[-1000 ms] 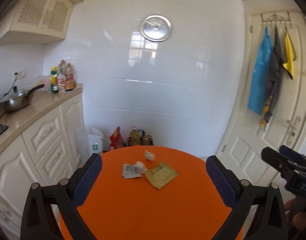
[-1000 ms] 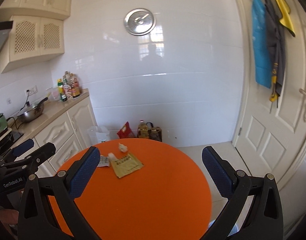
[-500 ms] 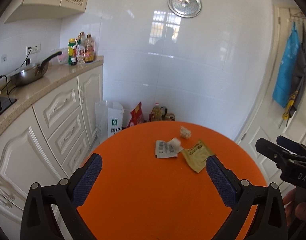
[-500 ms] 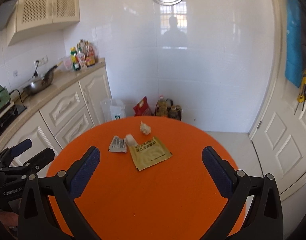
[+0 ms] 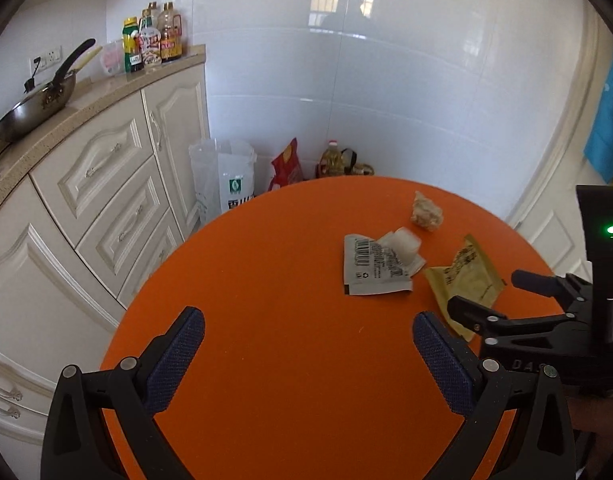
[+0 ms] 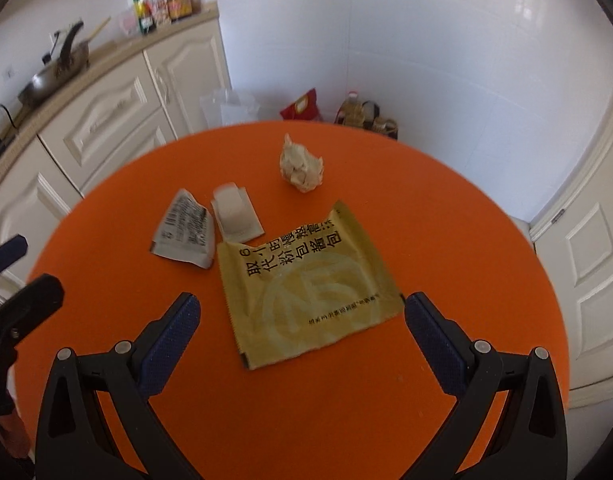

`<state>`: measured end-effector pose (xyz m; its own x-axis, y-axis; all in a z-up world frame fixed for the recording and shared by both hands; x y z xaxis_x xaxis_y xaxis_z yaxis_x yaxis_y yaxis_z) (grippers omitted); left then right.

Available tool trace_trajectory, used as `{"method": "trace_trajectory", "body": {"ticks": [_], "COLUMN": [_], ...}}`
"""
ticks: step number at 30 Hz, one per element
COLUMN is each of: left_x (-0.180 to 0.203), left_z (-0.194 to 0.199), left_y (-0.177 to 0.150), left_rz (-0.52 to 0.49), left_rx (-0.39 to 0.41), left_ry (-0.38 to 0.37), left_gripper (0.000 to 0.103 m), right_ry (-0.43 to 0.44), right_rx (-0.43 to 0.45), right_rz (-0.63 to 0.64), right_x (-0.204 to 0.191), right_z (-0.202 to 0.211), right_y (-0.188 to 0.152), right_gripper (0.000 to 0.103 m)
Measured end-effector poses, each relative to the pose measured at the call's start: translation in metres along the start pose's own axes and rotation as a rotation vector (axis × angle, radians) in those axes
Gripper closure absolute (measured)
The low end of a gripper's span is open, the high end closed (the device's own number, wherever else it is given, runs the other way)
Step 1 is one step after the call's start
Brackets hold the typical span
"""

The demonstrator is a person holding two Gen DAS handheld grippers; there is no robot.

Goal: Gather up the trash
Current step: 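Grasp the white wrapper with the left gripper while the right grasps the yellow bag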

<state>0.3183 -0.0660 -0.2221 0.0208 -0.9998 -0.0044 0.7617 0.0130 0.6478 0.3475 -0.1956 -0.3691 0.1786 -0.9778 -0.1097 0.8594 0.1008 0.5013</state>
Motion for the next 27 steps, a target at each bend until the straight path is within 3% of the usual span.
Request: {"method": "trace_trajectory", "body": {"ticks": [6,13,17,20,25,27], "left_x": [0.021,0.054,0.077,0.091,0.115,0.111], "left_z": [-0.035,-0.063,-0.081,-0.091,-0.120,-0.123], "left_y": [0.021,0.057,0.072,0.073,0.092,0.073], "left_rz": [-0.001,-0.027,-0.058,-0.086,-0.119,-0.119], "left_rx": [-0.036,-0.036,-0.040,-0.050,-0.059,-0.073], "left_ry": [0.005,0.001,-0.012,-0.025,-0.033,-0.031], "left_gripper": [0.001,0.001,0.001,0.001,0.002,0.003], "right_ry": [-0.021,0.044,0.038,0.065,0.076,0.100], "right_rx": [-0.042,-0.006,0.022,0.032,0.060,0.079], "right_rz": [0.053,0.092,0.070,0.059,0.043,0.025], "right_x": [0.010,0.021,0.027,0.029,0.025,0.025], "right_z": [-0.027,-0.029,-0.020,-0.012,-0.005,0.003], "right_y": [0.002,0.008,0.006,0.002,0.001,0.003], "right_gripper": [0.000,0.002,0.029,0.042,0.056,0.068]}}
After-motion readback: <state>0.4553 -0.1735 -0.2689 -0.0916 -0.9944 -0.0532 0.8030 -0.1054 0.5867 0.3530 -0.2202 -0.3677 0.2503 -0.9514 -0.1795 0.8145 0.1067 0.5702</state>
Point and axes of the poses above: each gripper's, at about its wrist camera, not at the fingertips, and z roughly against the way its jaws point, x to its right, y to its top, the point moved 5 cm from there along -z, roughly the way its jaws point, and after that the axes turned 8 degrees about y, right-handed, at the moved point
